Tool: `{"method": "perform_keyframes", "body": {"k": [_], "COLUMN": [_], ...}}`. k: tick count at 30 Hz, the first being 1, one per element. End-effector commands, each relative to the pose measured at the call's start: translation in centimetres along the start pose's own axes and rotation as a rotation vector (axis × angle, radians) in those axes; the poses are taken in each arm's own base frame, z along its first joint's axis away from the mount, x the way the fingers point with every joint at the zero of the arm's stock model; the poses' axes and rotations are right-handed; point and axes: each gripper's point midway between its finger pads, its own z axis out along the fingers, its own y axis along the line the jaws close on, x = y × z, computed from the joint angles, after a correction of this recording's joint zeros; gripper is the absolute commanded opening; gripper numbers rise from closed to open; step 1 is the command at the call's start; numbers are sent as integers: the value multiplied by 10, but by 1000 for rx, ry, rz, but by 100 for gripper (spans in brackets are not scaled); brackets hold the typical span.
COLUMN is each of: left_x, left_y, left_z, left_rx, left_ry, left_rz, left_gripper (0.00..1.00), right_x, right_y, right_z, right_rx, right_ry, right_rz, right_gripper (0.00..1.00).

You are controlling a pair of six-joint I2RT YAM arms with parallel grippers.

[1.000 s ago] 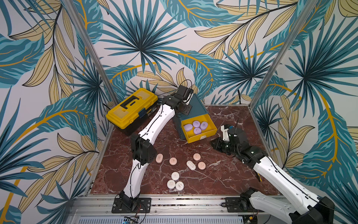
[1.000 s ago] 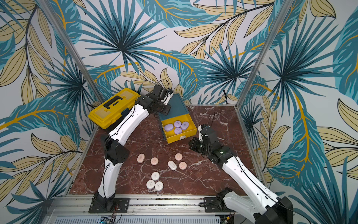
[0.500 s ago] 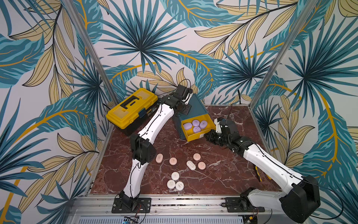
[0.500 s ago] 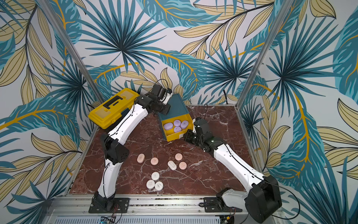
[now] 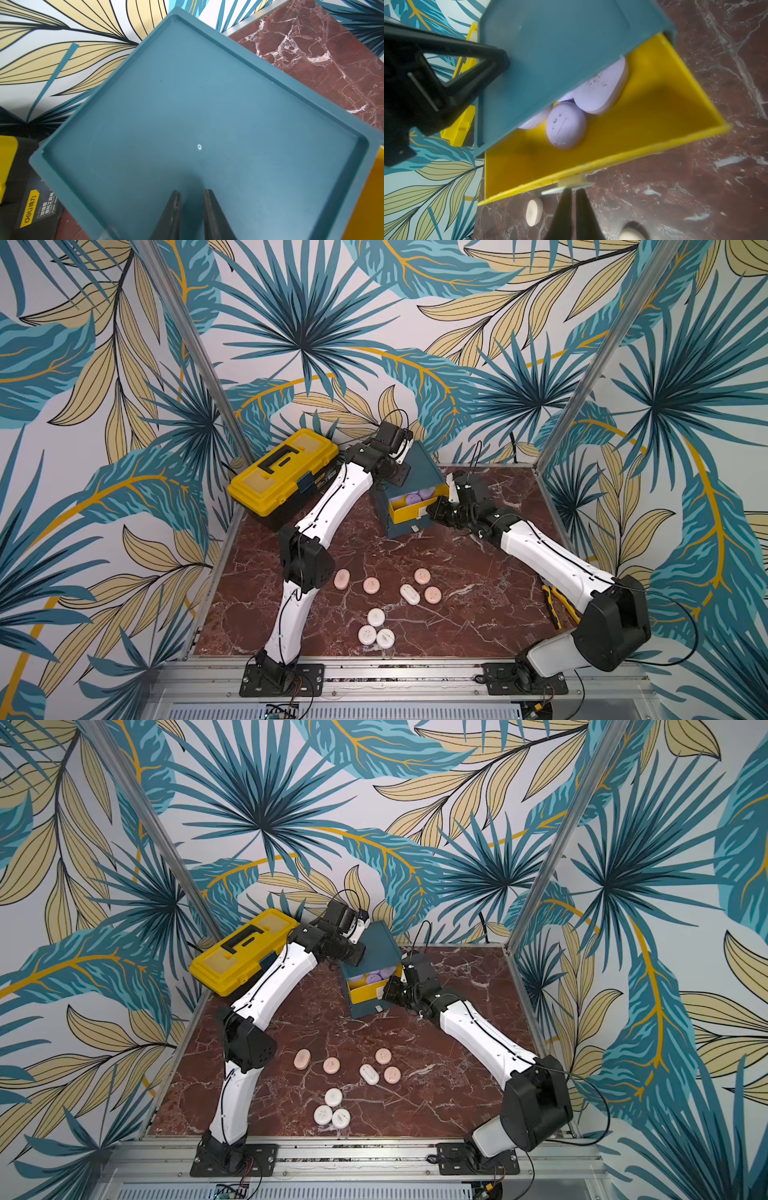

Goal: Put the bluetooth earphones in the drawer according to color
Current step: Close the drawer of the storage box, then open the drawer in the storage box.

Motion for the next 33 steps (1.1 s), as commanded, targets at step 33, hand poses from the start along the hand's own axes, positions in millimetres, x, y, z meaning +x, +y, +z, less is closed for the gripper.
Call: {"method": "perform_keyframes", "body": {"k": [33], "left_x": [80], "left_y": [-20], "left_z": [39], "left_rx": [44], "left_ry": [279], "left_rz": [19], "left_gripper": [21], "right_x": [21], "right_y": [-21], "right_z": [2], "right_rx": [-108], "right_ry": [-125], "right_rz": [224], "right_gripper": [41]}}
